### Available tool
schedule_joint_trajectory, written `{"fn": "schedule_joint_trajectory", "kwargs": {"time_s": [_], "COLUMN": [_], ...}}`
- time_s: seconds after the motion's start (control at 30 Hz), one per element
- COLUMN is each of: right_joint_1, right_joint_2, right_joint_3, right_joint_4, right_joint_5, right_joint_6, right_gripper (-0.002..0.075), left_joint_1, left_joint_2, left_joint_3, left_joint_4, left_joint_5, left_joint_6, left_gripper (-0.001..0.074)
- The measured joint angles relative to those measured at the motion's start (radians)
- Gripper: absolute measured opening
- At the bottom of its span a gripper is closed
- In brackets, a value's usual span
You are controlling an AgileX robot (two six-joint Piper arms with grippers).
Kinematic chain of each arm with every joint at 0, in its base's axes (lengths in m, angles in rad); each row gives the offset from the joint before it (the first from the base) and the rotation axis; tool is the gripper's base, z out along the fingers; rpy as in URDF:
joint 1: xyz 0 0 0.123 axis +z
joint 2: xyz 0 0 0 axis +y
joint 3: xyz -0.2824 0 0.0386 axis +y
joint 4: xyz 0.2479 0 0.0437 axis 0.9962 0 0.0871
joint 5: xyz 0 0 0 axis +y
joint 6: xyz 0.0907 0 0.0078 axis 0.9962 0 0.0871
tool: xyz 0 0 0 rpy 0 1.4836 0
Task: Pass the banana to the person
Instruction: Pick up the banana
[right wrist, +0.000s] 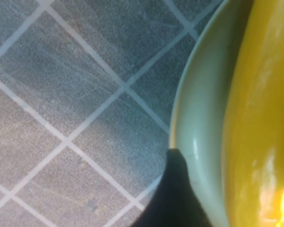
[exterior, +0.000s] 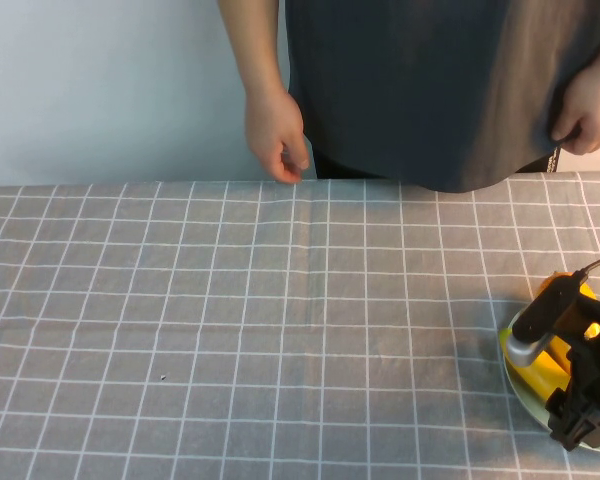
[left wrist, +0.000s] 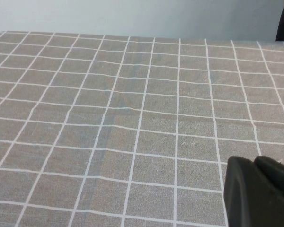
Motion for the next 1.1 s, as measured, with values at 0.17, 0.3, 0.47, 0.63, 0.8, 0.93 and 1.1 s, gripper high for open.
{"fn": "schedule_joint_trajectory", "kwargs": {"time_s": [0.17,0.3,0.47,0.63,0.8,0.93,1.1], "right_joint_1": [0.0,0.0,0.0,0.0,-0.01,-0.01,0.0], "right_joint_2": [0.018,0.027,0.046,0.048,0.012,-0.038,-0.073], "right_joint_3": [0.0,0.0,0.0,0.0,-0.014,-0.014,0.0], "right_joint_4": [-0.004,-0.002,-0.005,-0.007,-0.01,0.0,0.012], "right_joint_5": [-0.005,-0.005,-0.028,-0.032,-0.028,0.035,0.085], "right_joint_6": [0.0,0.0,0.0,0.0,-0.003,-0.001,0.018], "right_gripper": [0.0472,0.0472,0.0452,0.0323,0.0108,0.0049,0.0274], "left_joint_1": [0.0,0.0,0.0,0.0,0.0,0.0,0.0], "left_joint_2": [0.0,0.0,0.0,0.0,0.0,0.0,0.0], "left_joint_3": [0.0,0.0,0.0,0.0,0.0,0.0,0.0], "left_joint_4": [0.0,0.0,0.0,0.0,0.0,0.0,0.0], "left_joint_5": [0.0,0.0,0.0,0.0,0.0,0.0,0.0], "left_joint_6": [0.0,0.0,0.0,0.0,0.0,0.0,0.0], "left_gripper": [0.0,0.0,0.0,0.0,0.0,0.0,0.0]}}
